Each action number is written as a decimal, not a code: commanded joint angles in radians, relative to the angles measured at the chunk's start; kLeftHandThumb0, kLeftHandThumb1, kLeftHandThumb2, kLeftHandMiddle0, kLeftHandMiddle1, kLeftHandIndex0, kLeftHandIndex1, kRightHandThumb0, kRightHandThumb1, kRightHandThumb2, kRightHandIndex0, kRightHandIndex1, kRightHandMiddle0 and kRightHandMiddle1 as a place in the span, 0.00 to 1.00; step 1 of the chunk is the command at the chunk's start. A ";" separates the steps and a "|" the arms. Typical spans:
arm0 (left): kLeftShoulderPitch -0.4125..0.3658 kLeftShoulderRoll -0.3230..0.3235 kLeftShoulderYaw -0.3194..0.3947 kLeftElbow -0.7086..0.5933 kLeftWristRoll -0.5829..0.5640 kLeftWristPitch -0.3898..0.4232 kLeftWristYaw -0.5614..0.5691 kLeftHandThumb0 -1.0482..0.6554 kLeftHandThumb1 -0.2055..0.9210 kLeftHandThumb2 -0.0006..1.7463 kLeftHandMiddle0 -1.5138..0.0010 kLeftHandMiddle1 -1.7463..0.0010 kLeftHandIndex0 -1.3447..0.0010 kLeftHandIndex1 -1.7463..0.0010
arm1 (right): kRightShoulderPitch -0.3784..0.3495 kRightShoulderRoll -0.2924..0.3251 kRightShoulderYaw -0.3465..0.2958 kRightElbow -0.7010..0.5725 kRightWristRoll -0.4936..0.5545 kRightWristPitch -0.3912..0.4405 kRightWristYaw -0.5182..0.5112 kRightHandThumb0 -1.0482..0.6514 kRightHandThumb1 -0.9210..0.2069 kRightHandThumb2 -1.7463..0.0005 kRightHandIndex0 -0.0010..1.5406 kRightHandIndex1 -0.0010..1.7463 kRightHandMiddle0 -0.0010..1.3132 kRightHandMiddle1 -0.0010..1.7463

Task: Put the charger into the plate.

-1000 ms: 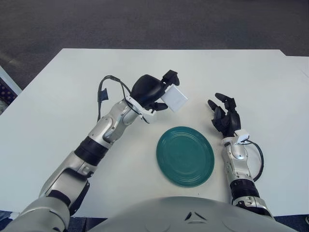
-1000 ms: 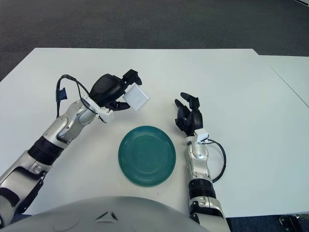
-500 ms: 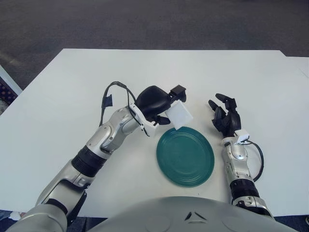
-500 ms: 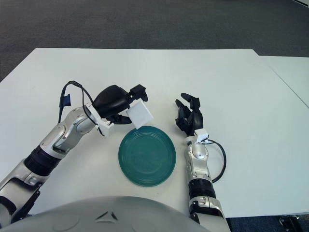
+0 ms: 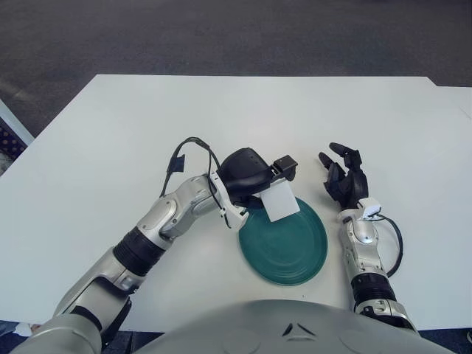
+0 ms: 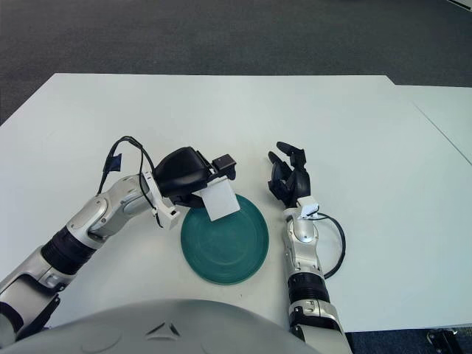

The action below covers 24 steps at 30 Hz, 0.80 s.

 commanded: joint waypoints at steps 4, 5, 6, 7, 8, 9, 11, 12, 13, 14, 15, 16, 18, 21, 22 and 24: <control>-0.001 0.000 -0.012 0.013 0.024 -0.034 0.002 0.34 0.48 0.74 0.16 0.00 0.56 0.00 | 0.111 0.079 0.002 0.142 0.034 0.062 -0.005 0.20 0.00 0.59 0.30 0.08 0.03 0.60; 0.001 -0.002 -0.013 0.013 0.022 -0.031 -0.006 0.34 0.48 0.74 0.16 0.00 0.56 0.00 | 0.110 0.078 0.002 0.143 0.033 0.062 -0.005 0.20 0.00 0.59 0.30 0.08 0.03 0.60; 0.002 -0.003 -0.014 0.012 0.022 -0.030 -0.012 0.34 0.49 0.73 0.16 0.00 0.56 0.00 | 0.110 0.078 0.002 0.144 0.033 0.062 -0.005 0.20 0.00 0.59 0.30 0.08 0.03 0.59; 0.004 -0.004 -0.015 0.011 0.023 -0.027 -0.017 0.34 0.49 0.73 0.17 0.00 0.56 0.00 | 0.110 0.078 0.002 0.144 0.033 0.063 -0.004 0.20 0.00 0.59 0.30 0.08 0.03 0.59; 0.005 -0.006 -0.015 0.011 0.024 -0.025 -0.020 0.34 0.49 0.73 0.17 0.00 0.56 0.00 | 0.110 0.078 0.002 0.144 0.034 0.064 -0.004 0.20 0.00 0.59 0.30 0.08 0.03 0.59; 0.006 -0.006 -0.015 0.010 0.024 -0.025 -0.022 0.34 0.49 0.73 0.17 0.00 0.56 0.00 | 0.110 0.078 0.002 0.143 0.034 0.064 -0.004 0.20 0.00 0.59 0.30 0.08 0.03 0.59; 0.004 -0.008 -0.015 0.012 0.026 -0.021 -0.031 0.34 0.50 0.72 0.17 0.00 0.57 0.00 | 0.107 0.078 0.001 0.144 0.035 0.067 -0.003 0.21 0.00 0.59 0.30 0.09 0.03 0.59; 0.002 -0.009 -0.022 0.014 0.035 -0.016 -0.044 0.34 0.50 0.72 0.17 0.00 0.57 0.00 | 0.106 0.078 0.001 0.144 0.035 0.068 -0.003 0.21 0.00 0.59 0.30 0.09 0.03 0.59; 0.000 -0.009 -0.030 0.019 0.048 -0.012 -0.054 0.34 0.51 0.72 0.17 0.00 0.57 0.00 | 0.106 0.079 0.002 0.145 0.034 0.069 -0.004 0.21 0.00 0.59 0.30 0.09 0.02 0.58; -0.002 -0.010 -0.035 0.022 0.057 -0.011 -0.060 0.34 0.51 0.71 0.17 0.00 0.58 0.00 | 0.106 0.079 0.002 0.145 0.034 0.069 -0.004 0.21 0.00 0.59 0.30 0.10 0.02 0.58; -0.003 -0.013 -0.043 0.031 0.072 -0.011 -0.058 0.34 0.51 0.71 0.17 0.00 0.58 0.00 | 0.104 0.078 0.002 0.148 0.032 0.069 -0.005 0.21 0.00 0.59 0.29 0.10 0.02 0.57; -0.004 -0.015 -0.047 0.038 0.082 -0.011 -0.055 0.34 0.51 0.71 0.17 0.00 0.58 0.00 | 0.102 0.078 0.002 0.150 0.032 0.068 -0.005 0.21 0.00 0.59 0.29 0.10 0.03 0.57; -0.002 -0.018 -0.055 0.049 0.101 -0.012 -0.042 0.35 0.52 0.71 0.17 0.00 0.58 0.00 | 0.101 0.076 0.003 0.150 0.030 0.069 -0.004 0.21 0.00 0.58 0.28 0.11 0.02 0.57; -0.003 -0.018 -0.059 0.059 0.116 -0.016 -0.031 0.35 0.52 0.71 0.17 0.00 0.58 0.00 | 0.098 0.076 0.003 0.153 0.028 0.070 -0.007 0.20 0.00 0.58 0.28 0.11 0.02 0.56; -0.004 -0.018 -0.059 0.061 0.118 -0.018 -0.029 0.35 0.52 0.71 0.17 0.00 0.58 0.00 | 0.097 0.076 0.003 0.154 0.028 0.071 -0.007 0.20 0.00 0.58 0.28 0.11 0.02 0.56; -0.006 -0.017 -0.061 0.064 0.127 -0.023 -0.026 0.34 0.51 0.71 0.16 0.00 0.58 0.00 | 0.097 0.076 0.003 0.154 0.027 0.071 -0.009 0.21 0.00 0.58 0.28 0.11 0.02 0.56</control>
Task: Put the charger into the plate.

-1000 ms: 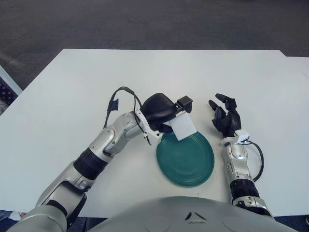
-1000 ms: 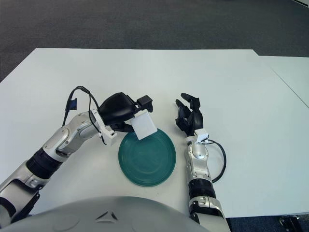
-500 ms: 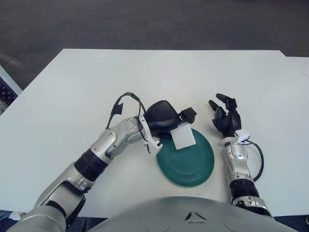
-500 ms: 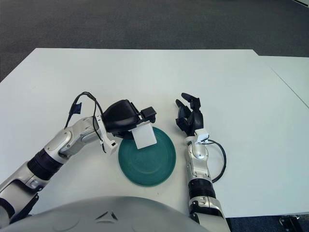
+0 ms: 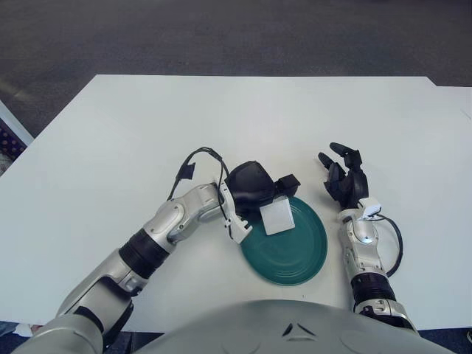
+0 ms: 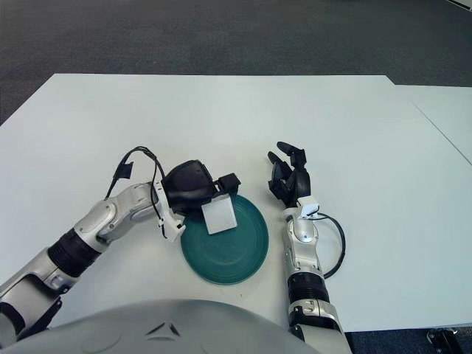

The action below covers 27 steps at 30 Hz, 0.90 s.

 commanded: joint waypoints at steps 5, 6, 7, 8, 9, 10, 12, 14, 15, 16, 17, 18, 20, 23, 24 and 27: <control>-0.011 0.011 -0.011 0.014 0.040 -0.015 0.024 0.34 0.51 0.72 0.16 0.00 0.57 0.00 | 0.097 0.077 0.004 0.156 0.023 0.070 -0.016 0.21 0.00 0.58 0.28 0.12 0.02 0.56; -0.011 0.012 -0.013 0.014 0.045 -0.017 0.025 0.34 0.51 0.72 0.16 0.00 0.57 0.00 | 0.097 0.077 0.004 0.156 0.023 0.069 -0.017 0.21 0.00 0.57 0.28 0.12 0.02 0.56; -0.010 0.012 -0.017 0.016 0.053 -0.019 0.031 0.34 0.51 0.72 0.16 0.00 0.57 0.00 | 0.097 0.077 0.005 0.156 0.022 0.067 -0.018 0.21 0.00 0.57 0.28 0.12 0.02 0.56; -0.008 0.011 -0.019 0.018 0.059 -0.020 0.035 0.34 0.50 0.72 0.16 0.00 0.57 0.00 | 0.098 0.077 0.005 0.156 0.021 0.065 -0.019 0.21 0.00 0.57 0.27 0.12 0.02 0.56; -0.006 0.010 -0.021 0.021 0.065 -0.022 0.041 0.34 0.50 0.72 0.16 0.00 0.57 0.00 | 0.098 0.076 0.006 0.156 0.020 0.065 -0.020 0.21 0.00 0.57 0.27 0.12 0.01 0.56; -0.007 0.009 -0.022 0.024 0.068 -0.024 0.045 0.34 0.50 0.72 0.16 0.00 0.57 0.00 | 0.097 0.076 0.006 0.156 0.020 0.065 -0.021 0.21 0.00 0.57 0.27 0.13 0.01 0.56; -0.005 0.007 -0.024 0.034 0.073 -0.029 0.063 0.34 0.50 0.72 0.16 0.00 0.57 0.00 | 0.097 0.077 0.008 0.156 0.019 0.065 -0.023 0.21 0.00 0.57 0.27 0.13 0.01 0.56; -0.004 0.005 -0.025 0.040 0.074 -0.034 0.079 0.34 0.50 0.72 0.16 0.00 0.57 0.00 | 0.100 0.077 0.011 0.150 0.016 0.067 -0.025 0.21 0.00 0.57 0.27 0.13 0.01 0.56; -0.005 0.005 -0.026 0.043 0.073 -0.037 0.085 0.34 0.50 0.72 0.16 0.00 0.57 0.00 | 0.100 0.078 0.012 0.148 0.015 0.068 -0.027 0.21 0.00 0.57 0.27 0.13 0.01 0.56; -0.006 0.005 -0.026 0.046 0.073 -0.039 0.089 0.34 0.50 0.72 0.16 0.00 0.57 0.00 | 0.100 0.078 0.013 0.148 0.014 0.068 -0.028 0.20 0.00 0.57 0.27 0.13 0.01 0.56; -0.006 0.006 -0.026 0.049 0.073 -0.042 0.095 0.34 0.50 0.73 0.16 0.00 0.56 0.00 | 0.100 0.078 0.014 0.146 0.013 0.068 -0.029 0.20 0.00 0.57 0.27 0.13 0.01 0.56; -0.007 0.006 -0.026 0.052 0.073 -0.044 0.099 0.34 0.50 0.73 0.16 0.00 0.56 0.00 | 0.100 0.078 0.014 0.146 0.012 0.069 -0.030 0.20 0.00 0.56 0.27 0.13 0.01 0.56; -0.007 0.006 -0.026 0.057 0.071 -0.051 0.112 0.34 0.50 0.73 0.16 0.00 0.56 0.00 | 0.100 0.078 0.016 0.146 0.011 0.070 -0.032 0.20 0.00 0.56 0.27 0.13 0.02 0.56; -0.008 0.006 -0.025 0.066 0.067 -0.061 0.131 0.34 0.50 0.72 0.17 0.00 0.57 0.00 | 0.100 0.078 0.017 0.145 0.010 0.072 -0.034 0.19 0.00 0.56 0.27 0.14 0.02 0.56; -0.008 0.006 -0.024 0.068 0.067 -0.063 0.135 0.34 0.50 0.72 0.17 0.00 0.57 0.00 | 0.100 0.078 0.018 0.145 0.010 0.073 -0.035 0.19 0.00 0.56 0.27 0.14 0.03 0.56; 0.005 0.000 -0.016 0.083 0.051 -0.080 0.191 0.35 0.56 0.68 0.21 0.00 0.60 0.00 | 0.098 0.077 0.018 0.145 0.014 0.081 -0.031 0.19 0.00 0.56 0.27 0.14 0.02 0.56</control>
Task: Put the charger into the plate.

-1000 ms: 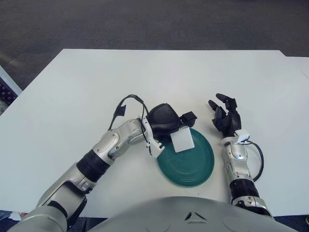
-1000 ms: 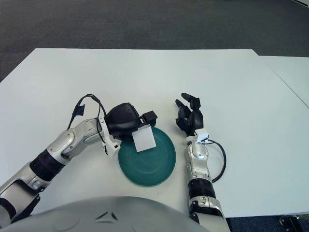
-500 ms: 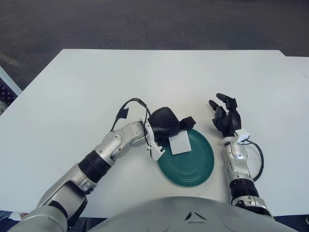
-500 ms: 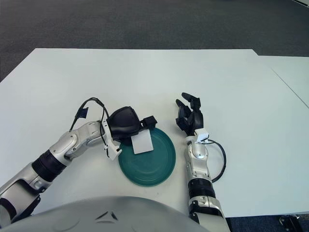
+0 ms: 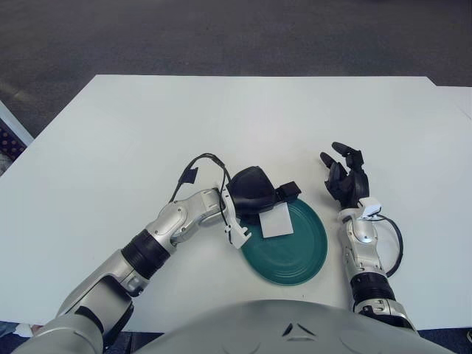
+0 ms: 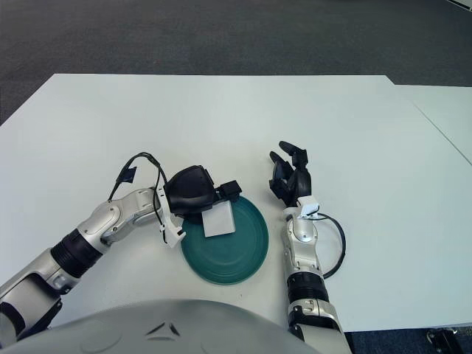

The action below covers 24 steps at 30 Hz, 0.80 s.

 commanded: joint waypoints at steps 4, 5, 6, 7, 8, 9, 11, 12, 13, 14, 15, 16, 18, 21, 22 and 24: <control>0.014 -0.005 0.014 0.047 -0.010 -0.031 0.131 0.37 0.71 0.55 0.33 0.00 0.69 0.00 | 0.099 0.075 0.015 0.141 0.016 0.088 -0.005 0.20 0.00 0.57 0.27 0.15 0.02 0.56; 0.016 -0.006 0.015 0.051 -0.007 -0.032 0.144 0.38 0.76 0.50 0.36 0.00 0.72 0.01 | 0.099 0.074 0.015 0.140 0.014 0.090 -0.008 0.20 0.00 0.57 0.27 0.15 0.02 0.56; 0.016 -0.005 0.014 0.054 -0.005 -0.032 0.151 0.38 0.79 0.47 0.40 0.00 0.73 0.01 | 0.099 0.074 0.016 0.140 0.012 0.090 -0.010 0.20 0.00 0.57 0.27 0.15 0.02 0.56; 0.014 -0.003 0.012 0.058 0.002 -0.031 0.159 0.39 0.84 0.43 0.45 0.00 0.76 0.01 | 0.098 0.073 0.016 0.143 0.008 0.085 -0.014 0.21 0.00 0.57 0.27 0.15 0.01 0.56; 0.013 -0.001 0.010 0.062 0.007 -0.031 0.165 0.30 0.90 0.39 0.58 0.00 0.80 0.04 | 0.097 0.073 0.016 0.145 0.005 0.082 -0.017 0.22 0.00 0.57 0.28 0.16 0.01 0.56; 0.010 0.003 0.007 0.062 0.016 -0.030 0.170 0.27 0.92 0.38 0.62 0.00 0.82 0.06 | 0.097 0.073 0.017 0.147 0.001 0.072 -0.019 0.22 0.00 0.57 0.28 0.16 0.01 0.56; 0.006 0.009 0.002 0.063 0.030 -0.027 0.173 0.18 0.97 0.39 0.75 0.19 0.91 0.15 | 0.097 0.074 0.018 0.151 -0.003 0.058 -0.022 0.24 0.00 0.57 0.28 0.17 0.01 0.56; 0.005 0.011 0.000 0.063 0.035 -0.026 0.173 0.16 0.97 0.40 0.77 0.27 0.92 0.20 | 0.096 0.074 0.019 0.153 -0.004 0.053 -0.023 0.24 0.00 0.56 0.28 0.17 0.01 0.56; 0.004 0.012 -0.001 0.063 0.038 -0.025 0.174 0.14 0.98 0.41 0.78 0.43 0.95 0.28 | 0.096 0.074 0.019 0.154 -0.005 0.051 -0.024 0.25 0.00 0.56 0.29 0.17 0.01 0.56; 0.004 0.015 -0.003 0.061 0.047 -0.023 0.171 0.13 0.99 0.42 0.78 0.54 0.97 0.33 | 0.096 0.074 0.020 0.156 -0.008 0.043 -0.026 0.25 0.00 0.56 0.29 0.17 0.00 0.56; 0.003 0.019 -0.006 0.059 0.055 -0.021 0.165 0.12 0.99 0.43 0.78 0.61 0.97 0.37 | 0.100 0.074 0.023 0.157 -0.017 0.029 -0.032 0.25 0.00 0.55 0.28 0.17 0.00 0.56; 0.002 0.022 -0.008 0.057 0.061 -0.020 0.160 0.10 0.99 0.45 0.80 0.73 0.98 0.48 | 0.102 0.073 0.025 0.158 -0.023 0.019 -0.036 0.26 0.00 0.54 0.27 0.16 0.00 0.54; 0.003 0.027 -0.008 0.057 0.059 -0.024 0.154 0.08 1.00 0.48 0.83 0.85 0.99 0.59 | 0.108 0.068 0.032 0.159 -0.038 0.003 -0.039 0.26 0.00 0.52 0.26 0.15 0.00 0.52; 0.008 0.028 0.001 0.059 0.029 -0.038 0.154 0.05 1.00 0.51 0.87 0.95 1.00 0.72 | 0.124 0.057 0.037 0.156 -0.037 -0.001 -0.021 0.25 0.00 0.50 0.24 0.12 0.00 0.47; 0.009 0.029 0.004 0.059 0.019 -0.043 0.155 0.03 1.00 0.51 0.90 0.97 1.00 0.77 | 0.126 0.055 0.037 0.155 -0.036 0.001 -0.016 0.25 0.00 0.49 0.24 0.11 0.00 0.45; 0.009 0.030 0.009 0.057 0.000 -0.051 0.151 0.01 1.00 0.51 0.93 0.98 1.00 0.83 | 0.129 0.053 0.038 0.152 -0.035 0.007 -0.011 0.24 0.00 0.48 0.23 0.09 0.00 0.42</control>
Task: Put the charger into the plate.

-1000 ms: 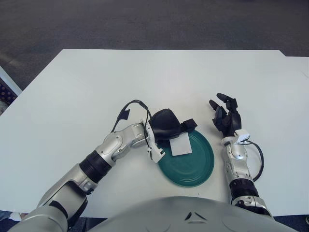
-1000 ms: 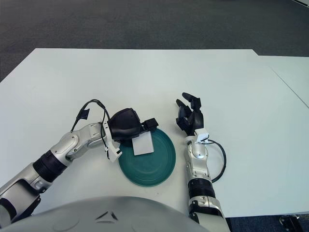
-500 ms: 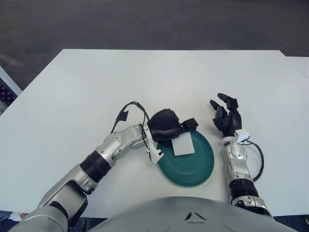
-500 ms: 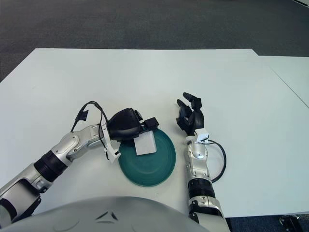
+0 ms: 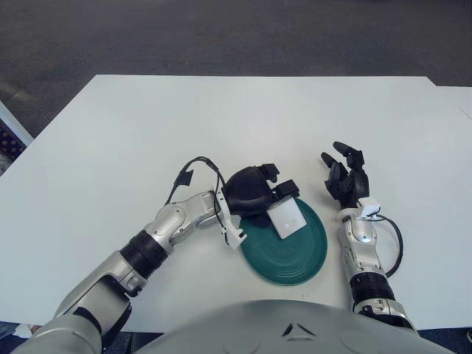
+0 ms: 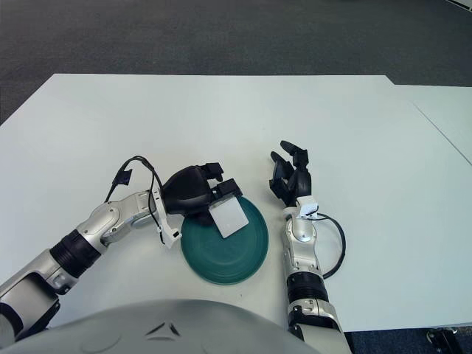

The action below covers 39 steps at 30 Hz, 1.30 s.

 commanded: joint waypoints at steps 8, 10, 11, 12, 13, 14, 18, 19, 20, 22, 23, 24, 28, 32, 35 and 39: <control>0.006 0.018 0.028 -0.023 -0.107 -0.039 -0.051 0.00 1.00 0.45 0.99 1.00 1.00 0.98 | 0.137 0.044 0.044 0.137 -0.042 0.025 -0.003 0.23 0.00 0.47 0.21 0.05 0.00 0.36; 0.010 0.022 0.033 -0.037 -0.124 -0.034 -0.077 0.00 1.00 0.43 1.00 1.00 1.00 0.99 | 0.142 0.040 0.050 0.125 -0.062 0.028 -0.022 0.23 0.00 0.47 0.21 0.04 0.00 0.36; 0.012 0.022 0.034 -0.040 -0.128 -0.031 -0.086 0.00 1.00 0.42 1.00 1.00 1.00 0.99 | 0.144 0.039 0.052 0.120 -0.069 0.030 -0.029 0.23 0.00 0.47 0.21 0.04 0.00 0.35; 0.013 0.022 0.035 -0.042 -0.130 -0.029 -0.092 0.00 1.00 0.41 1.00 1.00 1.00 0.99 | 0.145 0.038 0.054 0.117 -0.073 0.032 -0.034 0.23 0.00 0.47 0.20 0.04 0.00 0.35; 0.014 0.022 0.036 -0.046 -0.131 -0.028 -0.095 0.00 1.00 0.41 1.00 1.00 1.00 1.00 | 0.145 0.037 0.056 0.116 -0.074 0.034 -0.038 0.23 0.00 0.46 0.20 0.03 0.00 0.35; 0.016 0.024 0.039 -0.053 -0.131 -0.026 -0.099 0.00 1.00 0.41 1.00 1.00 1.00 1.00 | 0.145 0.037 0.058 0.114 -0.074 0.037 -0.041 0.23 0.00 0.46 0.20 0.03 0.00 0.35; 0.025 0.029 0.048 -0.073 -0.132 -0.023 -0.111 0.00 1.00 0.40 1.00 1.00 1.00 1.00 | 0.151 0.036 0.063 0.103 -0.070 0.045 -0.044 0.23 0.00 0.46 0.20 0.03 0.00 0.35; 0.026 0.030 0.049 -0.074 -0.133 -0.023 -0.115 0.00 1.00 0.40 1.00 1.00 1.00 1.00 | 0.152 0.036 0.064 0.100 -0.068 0.047 -0.042 0.23 0.00 0.46 0.20 0.03 0.00 0.35; 0.026 0.031 0.051 -0.075 -0.137 -0.025 -0.120 0.00 1.00 0.41 1.00 1.00 1.00 1.00 | 0.153 0.036 0.066 0.098 -0.067 0.049 -0.041 0.23 0.00 0.46 0.20 0.03 0.00 0.35; 0.026 0.035 0.053 -0.075 -0.142 -0.030 -0.128 0.00 1.00 0.41 1.00 1.00 1.00 1.00 | 0.154 0.036 0.067 0.095 -0.065 0.049 -0.039 0.23 0.00 0.46 0.20 0.03 0.00 0.34; 0.025 0.036 0.054 -0.075 -0.144 -0.032 -0.132 0.00 1.00 0.42 1.00 1.00 1.00 1.00 | 0.155 0.036 0.068 0.095 -0.065 0.048 -0.038 0.23 0.00 0.46 0.20 0.02 0.00 0.34; 0.025 0.039 0.057 -0.078 -0.148 -0.035 -0.137 0.00 1.00 0.42 1.00 1.00 1.00 1.00 | 0.156 0.036 0.069 0.094 -0.065 0.046 -0.039 0.23 0.00 0.46 0.20 0.02 0.00 0.34; 0.020 0.045 0.072 -0.085 -0.164 -0.036 -0.153 0.00 1.00 0.42 1.00 1.00 1.00 1.00 | 0.155 0.037 0.071 0.098 -0.069 0.040 -0.048 0.22 0.00 0.47 0.20 0.02 0.00 0.34; 0.010 0.037 0.110 -0.087 -0.190 -0.011 -0.149 0.00 1.00 0.43 1.00 1.00 1.00 1.00 | 0.151 0.048 0.065 0.103 -0.047 0.044 -0.042 0.21 0.00 0.48 0.21 0.02 0.00 0.36; 0.000 0.017 0.149 -0.065 -0.220 0.008 -0.122 0.00 1.00 0.42 1.00 1.00 1.00 1.00 | 0.141 0.062 0.055 0.106 -0.012 0.058 -0.027 0.21 0.00 0.51 0.24 0.03 0.00 0.41; 0.029 -0.041 0.223 0.060 -0.341 -0.011 -0.011 0.00 1.00 0.39 1.00 1.00 1.00 1.00 | 0.136 0.068 0.045 0.111 0.019 0.065 -0.014 0.21 0.00 0.53 0.29 0.05 0.00 0.47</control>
